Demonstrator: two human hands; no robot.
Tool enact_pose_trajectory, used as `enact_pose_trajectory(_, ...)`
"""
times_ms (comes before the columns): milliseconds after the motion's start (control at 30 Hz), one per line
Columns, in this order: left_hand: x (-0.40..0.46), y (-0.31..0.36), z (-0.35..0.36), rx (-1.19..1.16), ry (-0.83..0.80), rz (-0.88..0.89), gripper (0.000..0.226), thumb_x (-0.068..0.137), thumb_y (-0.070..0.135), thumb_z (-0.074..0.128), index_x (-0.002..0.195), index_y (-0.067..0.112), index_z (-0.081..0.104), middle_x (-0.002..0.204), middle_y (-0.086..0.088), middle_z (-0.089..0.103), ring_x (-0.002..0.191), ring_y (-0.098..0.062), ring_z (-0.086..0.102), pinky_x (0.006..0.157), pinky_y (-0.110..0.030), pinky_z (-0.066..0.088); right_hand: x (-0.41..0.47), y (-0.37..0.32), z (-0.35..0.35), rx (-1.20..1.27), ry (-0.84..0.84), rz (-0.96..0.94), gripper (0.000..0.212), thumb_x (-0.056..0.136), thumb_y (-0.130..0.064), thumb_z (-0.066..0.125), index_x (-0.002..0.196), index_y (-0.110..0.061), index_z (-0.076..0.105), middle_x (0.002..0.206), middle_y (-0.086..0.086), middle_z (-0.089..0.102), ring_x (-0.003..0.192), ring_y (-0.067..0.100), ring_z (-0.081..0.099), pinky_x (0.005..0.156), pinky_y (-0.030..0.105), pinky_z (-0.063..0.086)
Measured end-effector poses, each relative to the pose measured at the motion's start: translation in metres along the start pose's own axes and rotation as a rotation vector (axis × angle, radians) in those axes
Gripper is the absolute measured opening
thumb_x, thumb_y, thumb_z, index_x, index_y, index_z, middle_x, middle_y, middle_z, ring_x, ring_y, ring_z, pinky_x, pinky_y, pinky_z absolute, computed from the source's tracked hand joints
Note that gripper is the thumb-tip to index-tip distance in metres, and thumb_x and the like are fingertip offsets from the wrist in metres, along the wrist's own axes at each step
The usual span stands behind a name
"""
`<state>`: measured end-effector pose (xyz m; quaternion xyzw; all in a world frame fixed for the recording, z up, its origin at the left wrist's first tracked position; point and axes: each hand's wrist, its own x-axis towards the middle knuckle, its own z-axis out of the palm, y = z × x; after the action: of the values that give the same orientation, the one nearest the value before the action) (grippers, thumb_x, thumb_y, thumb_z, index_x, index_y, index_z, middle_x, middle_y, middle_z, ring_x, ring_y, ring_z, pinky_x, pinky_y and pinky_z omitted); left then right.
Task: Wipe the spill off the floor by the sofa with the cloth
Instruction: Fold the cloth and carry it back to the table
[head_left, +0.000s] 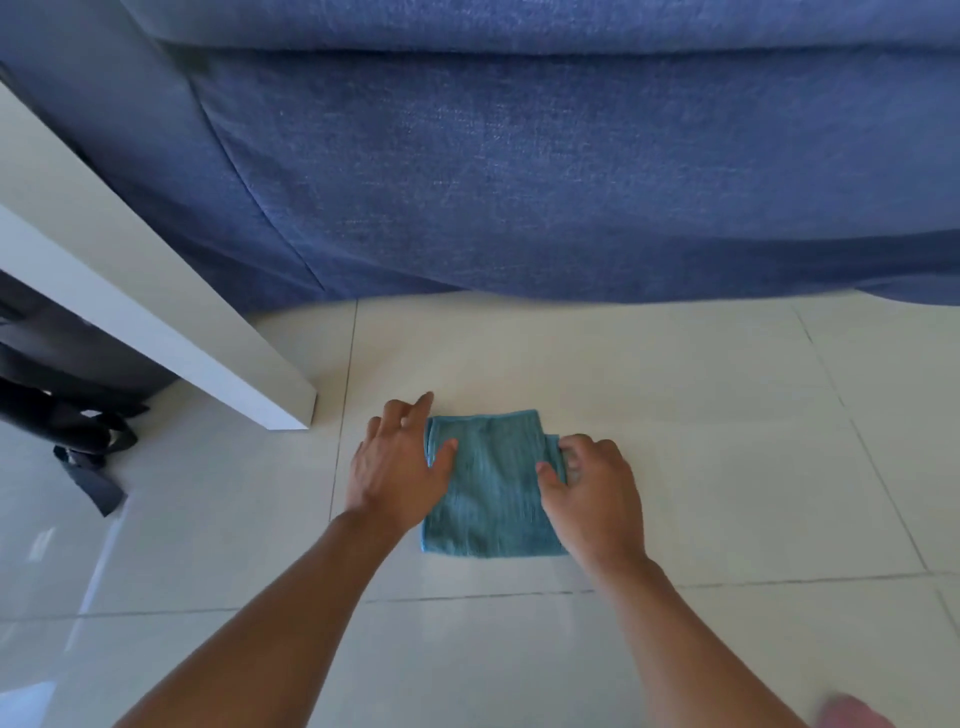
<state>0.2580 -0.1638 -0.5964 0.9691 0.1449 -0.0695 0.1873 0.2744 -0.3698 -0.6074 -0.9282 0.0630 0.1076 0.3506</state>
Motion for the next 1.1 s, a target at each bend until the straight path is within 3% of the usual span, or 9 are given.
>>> enact_pose_trajectory(167, 0.021, 0.013, -0.004, 0.058, -0.077, 0.048, 0.044, 0.092, 0.038, 0.058, 0.135, 0.026, 0.054, 0.133, -0.002, 0.045, 0.121, -0.025, 0.043, 0.095, -0.040, 0.046, 0.033, -0.020, 0.004, -0.053, -0.070, -0.099, 0.047, 0.095, -0.036, 0.065, 0.139, -0.026, 0.054, 0.122, 0.002, 0.047, 0.118, 0.022, 0.046, 0.091, 0.037, 0.052)
enact_pose_trajectory(333, 0.026, 0.009, -0.009, -0.010, -0.096, 0.024, 0.026, 0.091, 0.035, 0.065, 0.114, 0.024, 0.067, 0.122, -0.004, 0.053, 0.115, -0.025, 0.047, 0.094, -0.041, 0.048, 0.049, -0.035, 0.012, -0.063, -0.101, -0.139, 0.010, 0.094, -0.013, 0.064, 0.096, -0.019, 0.072, 0.111, 0.000, 0.056, 0.113, 0.022, 0.045, 0.081, 0.036, 0.054)
enact_pose_trajectory(433, 0.028, 0.005, -0.012, -0.065, -0.107, 0.055, 0.017, 0.090, 0.033, 0.066, 0.105, 0.024, 0.066, 0.115, -0.004, 0.062, 0.111, -0.027, 0.053, 0.091, -0.041, 0.049, 0.048, -0.033, 0.008, -0.018, -0.085, -0.193, 0.011, 0.096, -0.012, 0.056, 0.092, -0.016, 0.065, 0.092, 0.002, 0.063, 0.100, 0.024, 0.049, 0.076, 0.038, 0.051)
enact_pose_trajectory(567, 0.027, 0.000, -0.020, -0.285, -0.125, 0.029, 0.019, 0.089, 0.030, 0.069, 0.103, 0.028, 0.057, 0.100, 0.000, 0.065, 0.088, -0.023, 0.061, 0.074, -0.032, 0.046, 0.047, -0.033, -0.002, 0.195, -0.089, -0.239, 0.010, 0.098, -0.012, 0.059, 0.090, -0.017, 0.061, 0.065, -0.002, 0.059, 0.058, 0.022, 0.053, 0.055, 0.034, 0.045)
enact_pose_trajectory(633, 0.030, -0.001, -0.027, -0.338, -0.165, 0.032, 0.021, 0.091, 0.027, 0.067, 0.111, 0.023, 0.062, 0.098, 0.000, 0.065, 0.083, -0.021, 0.060, 0.072, -0.029, 0.042, 0.053, -0.039, -0.009, 0.237, -0.091, -0.245, 0.008, 0.098, -0.011, 0.061, 0.093, -0.016, 0.065, 0.069, -0.008, 0.059, 0.058, 0.011, 0.054, 0.054, 0.028, 0.043)
enact_pose_trajectory(733, 0.038, 0.003, -0.044, -0.392, -0.191, 0.100, 0.014, 0.094, 0.025, 0.063, 0.091, 0.013, 0.070, 0.081, -0.001, 0.066, 0.072, -0.017, 0.057, 0.067, -0.028, 0.040, 0.068, -0.055, -0.024, 0.283, -0.051, -0.266, 0.010, 0.098, -0.011, 0.063, 0.092, -0.017, 0.068, 0.076, -0.014, 0.058, 0.068, 0.001, 0.055, 0.060, 0.023, 0.040)
enact_pose_trajectory(833, 0.052, 0.016, -0.075, -0.518, -0.120, 0.132, 0.015, 0.096, 0.024, 0.061, 0.084, 0.017, 0.066, 0.072, 0.002, 0.059, 0.064, -0.011, 0.050, 0.064, -0.029, 0.040, 0.082, -0.078, -0.045, 0.338, 0.026, -0.343, 0.012, 0.097, -0.008, 0.063, 0.092, -0.016, 0.069, 0.078, -0.013, 0.060, 0.070, 0.005, 0.056, 0.062, 0.020, 0.042)
enact_pose_trajectory(967, 0.066, 0.035, -0.123, -0.693, 0.105, 0.252, 0.008, 0.092, 0.023, 0.063, 0.085, 0.026, 0.064, 0.081, 0.000, 0.064, 0.073, -0.013, 0.055, 0.073, -0.035, 0.047, 0.088, -0.118, -0.085, 0.493, 0.115, -0.506, 0.016, 0.096, -0.004, 0.060, 0.094, -0.018, 0.069, 0.086, -0.009, 0.068, 0.079, 0.008, 0.064, 0.073, 0.021, 0.050)
enact_pose_trajectory(1100, 0.053, 0.047, -0.153, -0.857, 0.160, 0.328, 0.008, 0.093, 0.013, 0.065, 0.089, 0.020, 0.064, 0.086, -0.008, 0.067, 0.078, -0.017, 0.063, 0.075, -0.038, 0.054, 0.077, -0.131, -0.111, 0.639, 0.092, -0.571, 0.019, 0.095, -0.004, 0.059, 0.095, -0.020, 0.068, 0.085, -0.007, 0.069, 0.074, 0.007, 0.065, 0.072, 0.029, 0.055)
